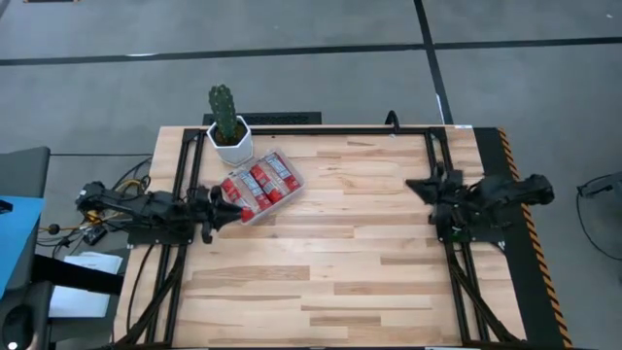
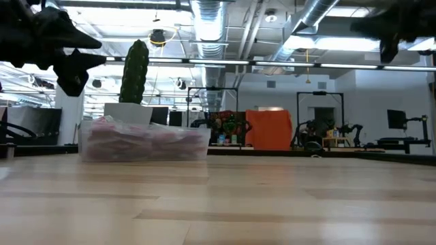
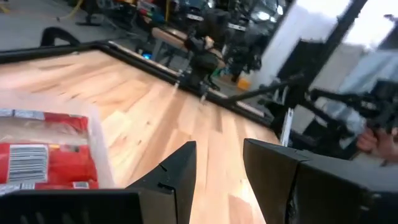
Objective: Sort popcorn bags into baskets
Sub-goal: Return to Home Position
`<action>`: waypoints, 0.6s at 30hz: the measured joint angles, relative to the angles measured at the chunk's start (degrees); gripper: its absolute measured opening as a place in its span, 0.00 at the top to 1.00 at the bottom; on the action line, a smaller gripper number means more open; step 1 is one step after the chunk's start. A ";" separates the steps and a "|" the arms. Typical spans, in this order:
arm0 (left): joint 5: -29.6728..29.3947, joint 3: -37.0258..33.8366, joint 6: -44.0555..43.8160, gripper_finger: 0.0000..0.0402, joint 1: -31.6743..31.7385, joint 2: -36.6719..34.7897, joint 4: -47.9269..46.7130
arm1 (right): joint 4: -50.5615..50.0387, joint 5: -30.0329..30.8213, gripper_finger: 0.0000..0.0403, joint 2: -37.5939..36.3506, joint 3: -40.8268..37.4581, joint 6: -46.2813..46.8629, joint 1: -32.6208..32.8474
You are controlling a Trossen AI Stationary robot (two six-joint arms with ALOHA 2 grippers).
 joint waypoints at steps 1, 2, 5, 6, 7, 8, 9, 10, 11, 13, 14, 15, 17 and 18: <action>0.40 0.00 1.06 0.70 0.01 -0.08 -0.27 | -0.16 0.00 0.93 0.32 -0.72 -0.56 -0.08; 0.33 0.00 2.12 0.70 0.01 -0.30 -0.54 | 0.11 -0.04 0.93 0.41 -1.21 -0.99 -0.10; -0.63 0.00 4.95 0.70 0.01 -0.20 -0.17 | 0.69 -0.35 0.92 -0.22 -3.23 -1.02 -0.06; -0.65 -0.02 5.52 0.70 0.04 -0.16 -0.42 | 0.14 -0.39 0.91 -0.23 -4.01 -0.97 -0.06; -0.66 -0.02 5.78 0.70 0.04 -0.11 -0.42 | -0.14 -0.77 0.91 -0.17 -4.48 -0.76 -0.06; -0.60 -0.02 5.74 0.70 0.04 -0.11 -0.40 | -0.32 -1.02 0.91 -0.13 -4.67 -0.72 -0.06; -0.52 -0.02 4.97 0.70 0.04 -0.13 -0.32 | 0.08 -1.34 0.91 -0.22 -5.03 -0.60 -0.03; -0.36 -0.02 3.95 0.70 0.04 -0.14 -0.31 | 0.19 -1.41 0.91 -0.22 -5.41 -0.56 -0.04; -0.22 -0.02 2.92 0.70 0.04 -0.12 -0.34 | 0.08 -1.44 0.91 -0.21 -5.94 -0.24 -0.04; -0.32 -0.04 1.25 0.70 0.04 -0.11 -0.35 | -0.28 -1.47 0.92 -0.15 -7.05 1.76 -0.04; -0.34 -0.04 0.76 0.70 0.04 -0.12 -0.35 | -0.41 -1.47 0.92 -0.17 -7.44 2.52 -0.04; -0.34 -0.04 0.42 0.70 0.04 -0.13 -0.35 | -0.64 -1.45 0.92 -0.17 -7.82 3.16 -0.04; -0.35 -0.04 0.39 0.70 0.04 -0.12 -0.35 | -3.50 -1.47 0.93 -0.14 -8.18 3.33 -0.04; -0.35 -0.05 0.43 0.70 0.04 -0.12 -0.35 | -5.23 -1.46 0.93 -0.07 -8.20 3.34 -0.04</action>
